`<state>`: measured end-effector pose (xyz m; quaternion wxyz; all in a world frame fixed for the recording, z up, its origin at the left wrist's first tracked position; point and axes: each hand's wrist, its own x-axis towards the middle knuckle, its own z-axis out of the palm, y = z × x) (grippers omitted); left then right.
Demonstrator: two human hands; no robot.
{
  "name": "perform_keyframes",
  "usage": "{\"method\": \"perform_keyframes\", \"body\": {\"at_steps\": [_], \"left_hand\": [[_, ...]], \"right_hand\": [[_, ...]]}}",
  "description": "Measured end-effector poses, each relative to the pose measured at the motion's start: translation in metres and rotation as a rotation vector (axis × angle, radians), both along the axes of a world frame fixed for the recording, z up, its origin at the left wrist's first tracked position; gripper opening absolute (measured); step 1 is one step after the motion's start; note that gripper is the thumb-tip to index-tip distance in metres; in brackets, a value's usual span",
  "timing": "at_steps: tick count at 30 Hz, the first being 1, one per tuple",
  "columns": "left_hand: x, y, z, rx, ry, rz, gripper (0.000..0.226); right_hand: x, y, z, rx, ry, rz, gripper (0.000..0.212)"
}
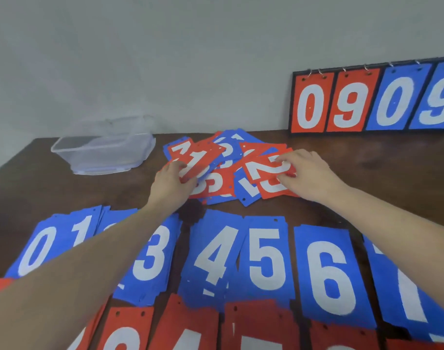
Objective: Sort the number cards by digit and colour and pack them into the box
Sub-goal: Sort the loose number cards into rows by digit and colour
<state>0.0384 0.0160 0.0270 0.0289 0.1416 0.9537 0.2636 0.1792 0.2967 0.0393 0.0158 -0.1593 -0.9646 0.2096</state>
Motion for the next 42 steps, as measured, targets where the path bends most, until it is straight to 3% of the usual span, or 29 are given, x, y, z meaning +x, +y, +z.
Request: {"method": "perform_keyframes", "body": {"at_steps": [5, 8, 13, 19, 23, 29, 34, 42], "left_hand": [[-0.014, -0.001, -0.013, -0.151, 0.144, -0.063, 0.061], [-0.011, 0.004, -0.017, -0.166, 0.131, -0.212, 0.072], [-0.011, 0.003, -0.027, -0.184, 0.254, -0.535, 0.062], [-0.011, 0.003, -0.021, -0.314, 0.321, -0.671, 0.085], [-0.011, 0.004, -0.019, -0.335, 0.332, -0.681, 0.09], [-0.001, 0.007, -0.013, -0.325, 0.257, -0.651, 0.083], [0.009, 0.02, 0.001, -0.384, 0.18, -0.609, 0.063], [0.017, 0.027, 0.006, -0.442, 0.07, -0.53, 0.068]], "right_hand": [[-0.021, 0.003, -0.015, 0.048, -0.011, -0.013, 0.059], [-0.025, 0.007, -0.026, 0.095, -0.054, 0.01, 0.068], [-0.024, 0.017, -0.028, -0.012, 0.029, 0.003, 0.079], [-0.018, 0.023, -0.024, -0.003, -0.013, 0.01, 0.103], [-0.005, 0.031, -0.019, 0.083, -0.062, -0.014, 0.111], [0.017, 0.047, -0.012, -0.109, -0.025, -0.101, 0.109], [0.006, 0.029, -0.014, 0.026, -0.052, -0.241, 0.105], [-0.008, 0.02, -0.033, 0.133, -0.129, -0.256, 0.102]]}}
